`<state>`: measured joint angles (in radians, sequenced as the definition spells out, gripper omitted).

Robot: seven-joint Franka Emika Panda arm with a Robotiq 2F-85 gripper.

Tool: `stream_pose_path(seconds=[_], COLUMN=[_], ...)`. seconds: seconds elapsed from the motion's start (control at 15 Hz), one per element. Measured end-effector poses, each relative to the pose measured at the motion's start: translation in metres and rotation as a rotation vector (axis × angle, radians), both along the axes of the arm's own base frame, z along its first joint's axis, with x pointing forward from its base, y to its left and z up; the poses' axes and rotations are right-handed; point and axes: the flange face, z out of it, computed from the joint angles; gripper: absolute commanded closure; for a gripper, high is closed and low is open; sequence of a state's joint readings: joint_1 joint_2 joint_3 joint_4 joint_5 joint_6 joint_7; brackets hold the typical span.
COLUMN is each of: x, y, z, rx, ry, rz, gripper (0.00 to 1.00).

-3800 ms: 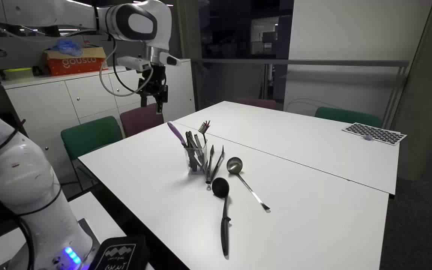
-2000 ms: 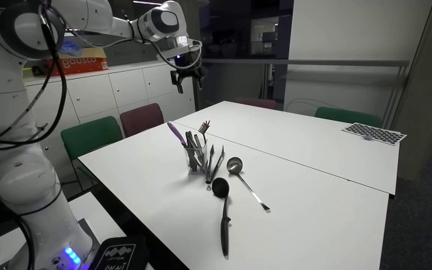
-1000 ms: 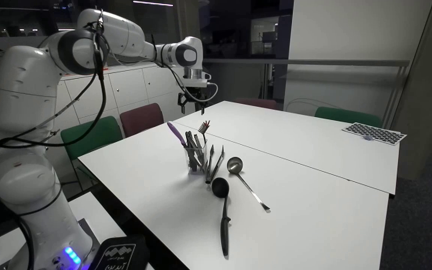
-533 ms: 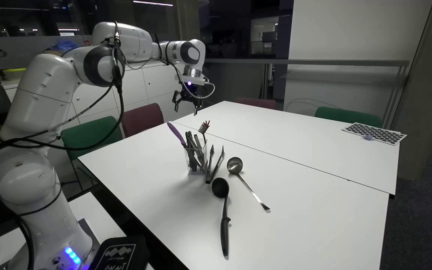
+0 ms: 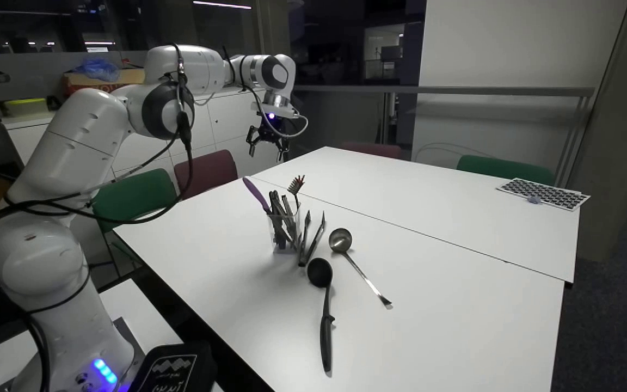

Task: Take the can open out of the holder and put it on the table

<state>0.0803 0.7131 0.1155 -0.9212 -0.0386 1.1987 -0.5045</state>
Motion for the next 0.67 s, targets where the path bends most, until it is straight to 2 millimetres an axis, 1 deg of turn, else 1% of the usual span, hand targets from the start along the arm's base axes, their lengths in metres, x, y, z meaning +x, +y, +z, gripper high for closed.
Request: stream_pose_path(seconds=[0.2, 0.47, 0.67], x=[0.009, 0.015, 0.016], y=[0.009, 0.013, 0.018], z=[-0.022, -0.053, -0.065], rx=[-0.004, -0.01, -0.019], ry=[0.013, 0.043, 0.057], rz=[-0.005, -0.013, -0.025], gripper=[0.0, 0.0, 0.0])
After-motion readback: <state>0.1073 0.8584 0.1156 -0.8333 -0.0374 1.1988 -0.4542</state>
